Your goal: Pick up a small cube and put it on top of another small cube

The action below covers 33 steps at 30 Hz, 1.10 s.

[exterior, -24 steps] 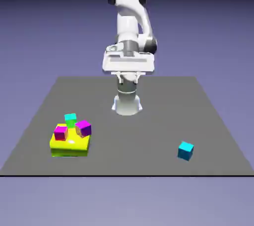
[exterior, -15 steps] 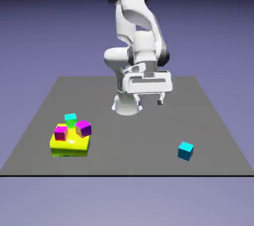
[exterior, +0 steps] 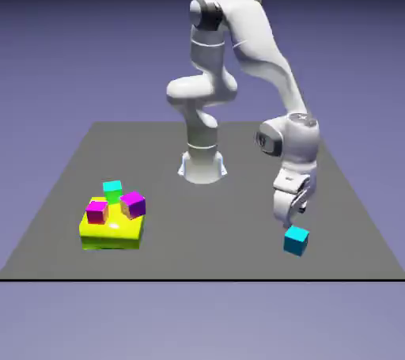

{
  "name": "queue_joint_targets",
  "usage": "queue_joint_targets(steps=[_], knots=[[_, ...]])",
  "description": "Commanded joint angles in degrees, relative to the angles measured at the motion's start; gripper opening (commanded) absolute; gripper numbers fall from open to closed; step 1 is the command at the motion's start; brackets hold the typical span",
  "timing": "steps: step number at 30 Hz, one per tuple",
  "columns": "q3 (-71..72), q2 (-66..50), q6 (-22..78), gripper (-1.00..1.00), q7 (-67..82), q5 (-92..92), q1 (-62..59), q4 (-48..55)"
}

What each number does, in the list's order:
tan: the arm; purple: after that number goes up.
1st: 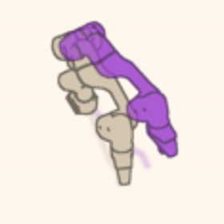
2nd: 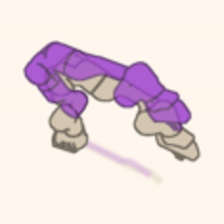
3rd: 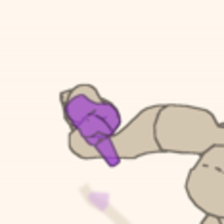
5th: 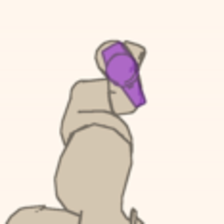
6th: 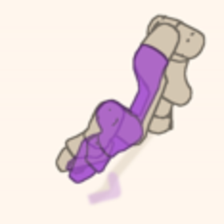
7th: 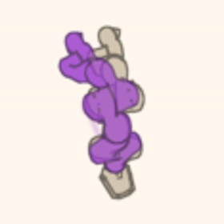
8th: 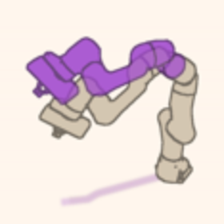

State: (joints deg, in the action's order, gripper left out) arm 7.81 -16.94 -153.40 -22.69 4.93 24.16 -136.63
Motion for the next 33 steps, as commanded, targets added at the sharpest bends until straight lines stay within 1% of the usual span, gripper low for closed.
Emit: queue_joint_targets(steps=[1, 5, 6, 7, 8, 13, 29, 30, 33], knots=[[-0.3, -2.1, -1.6, 0.00, -0.6, 0.9, 0.1, 0.4], [-1.4, -10.4, -8.2, 0.00, -3.2, 4.3, 0.6, 2.1], [-1.4, -10.8, -8.5, 0.00, -3.3, 4.5, 0.6, 2.2], [-1.4, -10.8, -8.5, -1.00, -3.3, 4.5, 0.6, 2.2], [-1.4, -10.8, -8.5, -1.00, -3.3, 4.5, 0.6, 2.2], [-0.1, -0.4, -0.3, -1.00, -0.1, 0.2, 0.0, 0.1], [-32.7, 32.0, 18.5, -1.00, -11.7, 3.9, -28.6, -12.2], [-32.7, 32.0, 18.5, -1.00, -11.7, 3.9, -28.6, -12.2], [-32.9, 25.9, 11.1, -1.00, -9.4, 0.9, -28.5, -14.0]])
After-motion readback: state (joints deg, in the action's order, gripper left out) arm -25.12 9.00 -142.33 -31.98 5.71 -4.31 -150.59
